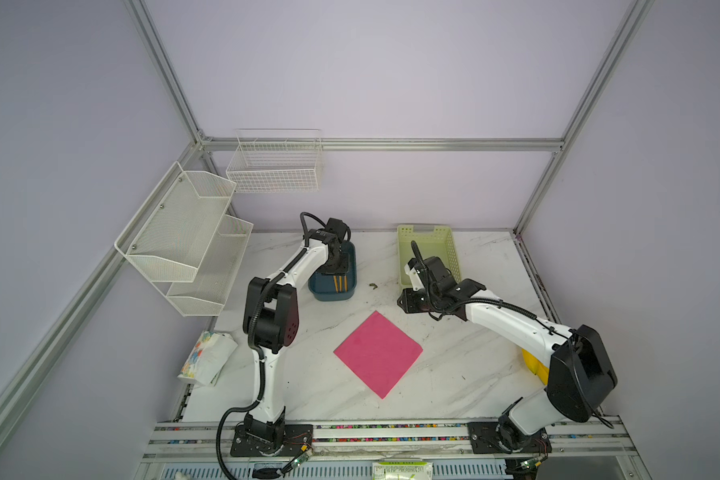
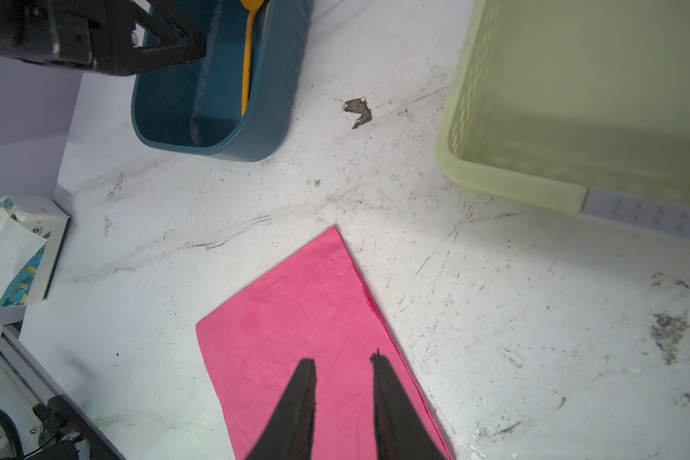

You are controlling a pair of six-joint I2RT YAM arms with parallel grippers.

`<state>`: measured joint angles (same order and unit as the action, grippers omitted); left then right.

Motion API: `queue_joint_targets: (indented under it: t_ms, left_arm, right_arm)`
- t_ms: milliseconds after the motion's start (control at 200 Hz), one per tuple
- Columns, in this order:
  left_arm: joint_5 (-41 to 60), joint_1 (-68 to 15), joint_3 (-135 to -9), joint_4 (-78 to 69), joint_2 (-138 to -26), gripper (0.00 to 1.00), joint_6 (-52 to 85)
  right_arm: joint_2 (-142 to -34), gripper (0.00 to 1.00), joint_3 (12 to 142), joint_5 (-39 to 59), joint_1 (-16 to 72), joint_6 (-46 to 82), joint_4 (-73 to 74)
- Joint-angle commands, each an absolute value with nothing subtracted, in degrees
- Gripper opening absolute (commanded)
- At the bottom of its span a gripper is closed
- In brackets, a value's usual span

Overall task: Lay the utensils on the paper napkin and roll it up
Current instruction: 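Lower the left gripper into the teal tray onto the yellow spoon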

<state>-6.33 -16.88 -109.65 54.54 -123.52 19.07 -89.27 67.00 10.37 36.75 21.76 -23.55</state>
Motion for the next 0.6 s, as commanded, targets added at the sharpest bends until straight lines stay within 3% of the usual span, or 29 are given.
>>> queue_joint_targets:
  t_ms: [0,595]
  left_arm:
    - [-8.27,-15.53,-119.44,56.10,-125.84,0.33,19.93]
    - [-5.67,-13.96,-128.87,55.54,-139.25,0.24,22.98]
  right_arm:
    - [-90.65,0.29,68.98,9.49,36.43,21.18,-25.22]
    - [-93.78,0.29,71.84,9.75,34.54,19.16,-25.93]
